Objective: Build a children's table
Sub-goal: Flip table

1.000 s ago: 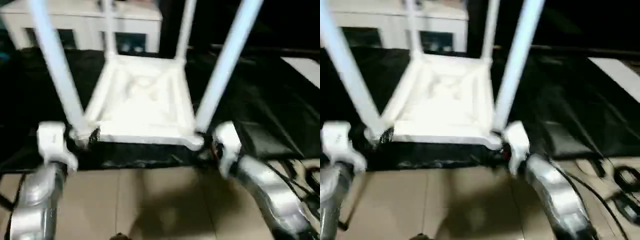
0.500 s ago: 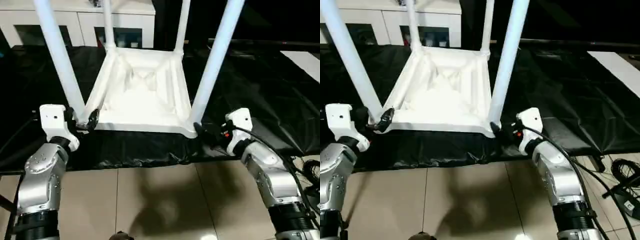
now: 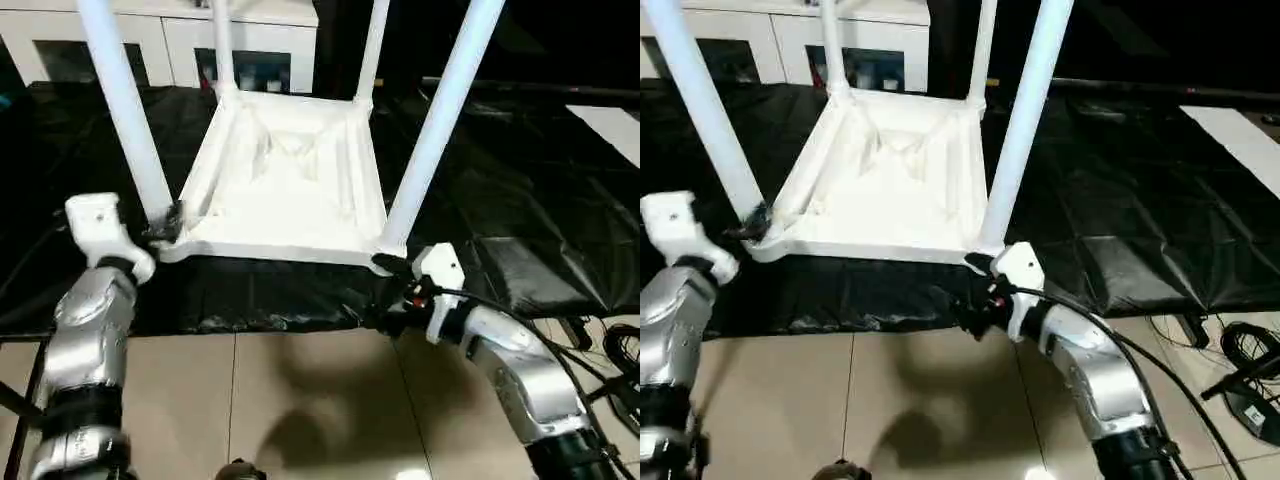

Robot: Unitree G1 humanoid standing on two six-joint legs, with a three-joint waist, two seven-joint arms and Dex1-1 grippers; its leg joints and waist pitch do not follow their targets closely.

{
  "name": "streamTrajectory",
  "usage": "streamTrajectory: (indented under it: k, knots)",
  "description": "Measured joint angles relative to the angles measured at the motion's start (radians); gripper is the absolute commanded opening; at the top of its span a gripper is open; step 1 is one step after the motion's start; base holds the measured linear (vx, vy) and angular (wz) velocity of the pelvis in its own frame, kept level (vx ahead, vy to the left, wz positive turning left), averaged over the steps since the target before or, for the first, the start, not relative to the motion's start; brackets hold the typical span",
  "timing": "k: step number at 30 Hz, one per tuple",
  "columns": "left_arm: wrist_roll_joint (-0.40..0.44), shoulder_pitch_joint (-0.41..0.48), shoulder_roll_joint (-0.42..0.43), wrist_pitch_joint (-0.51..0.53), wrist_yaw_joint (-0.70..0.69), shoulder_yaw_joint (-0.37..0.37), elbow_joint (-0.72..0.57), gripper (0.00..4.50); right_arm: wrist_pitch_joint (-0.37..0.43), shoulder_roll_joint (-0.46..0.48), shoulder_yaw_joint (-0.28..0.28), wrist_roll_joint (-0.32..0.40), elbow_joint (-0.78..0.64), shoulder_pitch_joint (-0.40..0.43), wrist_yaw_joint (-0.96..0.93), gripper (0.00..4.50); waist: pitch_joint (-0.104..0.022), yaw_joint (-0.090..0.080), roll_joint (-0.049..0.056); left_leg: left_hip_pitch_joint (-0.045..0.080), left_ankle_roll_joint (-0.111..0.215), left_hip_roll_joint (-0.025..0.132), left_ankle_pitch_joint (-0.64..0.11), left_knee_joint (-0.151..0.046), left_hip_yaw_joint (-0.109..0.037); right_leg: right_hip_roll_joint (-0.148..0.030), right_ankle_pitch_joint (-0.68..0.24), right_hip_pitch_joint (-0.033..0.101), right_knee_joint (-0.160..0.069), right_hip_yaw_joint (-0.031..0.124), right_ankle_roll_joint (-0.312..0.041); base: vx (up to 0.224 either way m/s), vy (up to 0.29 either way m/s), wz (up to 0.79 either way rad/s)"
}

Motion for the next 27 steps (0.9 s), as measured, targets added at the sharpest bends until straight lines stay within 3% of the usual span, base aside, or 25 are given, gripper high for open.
streamTrajectory:
  k: [3, 5, 9, 10, 11, 18, 23, 27]
  knots:
    - [0.037, -0.074, 0.033, -0.017, -0.011, -0.028, 0.124, 4.44, 0.0, 0.042, 0.009, -0.007, 0.054, -0.047, -0.027, 4.5, 0.0, -0.001, 0.0, 0.0, 0.0, 0.0, 0.0, 0.0, 0.001, -0.001, 0.0, 0.0, 0.0, 0.0, 0.0, 0.0, 0.0, 0.0]
    - [0.054, -0.104, 0.04, -0.022, -0.004, -0.031, 0.176, 4.17, 0.0, 0.071, 0.017, -0.006, 0.071, -0.063, -0.029, 4.5, 0.0, -0.001, 0.0, 0.0, 0.0, 0.0, 0.0, 0.0, 0.002, -0.002, 0.0, -0.001, 0.0, 0.0, 0.0, 0.0, 0.0, 0.0]
    - [0.054, -0.128, 0.042, -0.03, 0.021, -0.026, 0.223, 4.04, -0.001, 0.091, 0.034, -0.005, 0.098, -0.069, -0.015, 4.5, 0.0, -0.001, 0.0, 0.0, 0.0, 0.0, 0.0, 0.0, 0.008, -0.006, 0.0, -0.002, -0.001, -0.001, 0.0, 0.0, 0.0, 0.0]
    - [0.054, -0.135, 0.042, -0.031, 0.022, -0.026, 0.233, 3.73, -0.001, 0.096, 0.039, -0.005, 0.105, -0.069, -0.012, 4.5, 0.0, 0.0, 0.0, 0.0, 0.0, 0.0, 0.0, 0.0, 0.008, -0.006, 0.0, -0.003, -0.001, -0.001, 0.0, 0.0, 0.0, 0.0]
    - [0.053, -0.145, 0.042, -0.032, 0.021, -0.027, 0.244, 3.73, -0.005, 0.105, 0.044, -0.005, 0.116, -0.07, -0.01, 4.5, 0.0, 0.0, 0.0, 0.0, 0.0, 0.0, 0.0, -0.001, 0.009, -0.007, 0.0, -0.003, -0.001, -0.001, 0.0, 0.0, 0.0, 0.0]
    - [0.031, -0.15, 0.035, -0.036, 0.022, -0.013, 0.249, 3.22, -0.022, 0.124, 0.051, -0.006, 0.144, -0.07, -0.009, 4.5, 0.001, 0.004, -0.001, -0.001, 0.0, 0.0, 0.0, -0.002, 0.01, -0.008, 0.0, -0.004, -0.001, -0.002, 0.0, 0.0, 0.0, 0.0]
    - [0.002, -0.149, 0.007, -0.023, 0.055, 0.009, 0.234, 2.84, -0.031, 0.131, 0.051, -0.01, 0.168, -0.073, -0.011, 4.5, 0.001, 0.016, -0.001, 0.0, 0.0, 0.0, 0.0, -0.002, 0.011, -0.008, 0.0, -0.005, 0.0, -0.002, 0.0, 0.0, 0.0, 0.0]
    - [-0.017, -0.125, -0.039, 0.034, 0.094, 0.024, 0.147, 2.51, -0.027, 0.148, 0.05, -0.013, 0.171, -0.073, -0.033, 4.5, 0.001, 0.028, -0.001, -0.003, 0.0, 0.0, 0.0, -0.002, 0.013, -0.009, 0.0, -0.009, 0.0, -0.001, 0.0, 0.0, 0.0, 0.0]
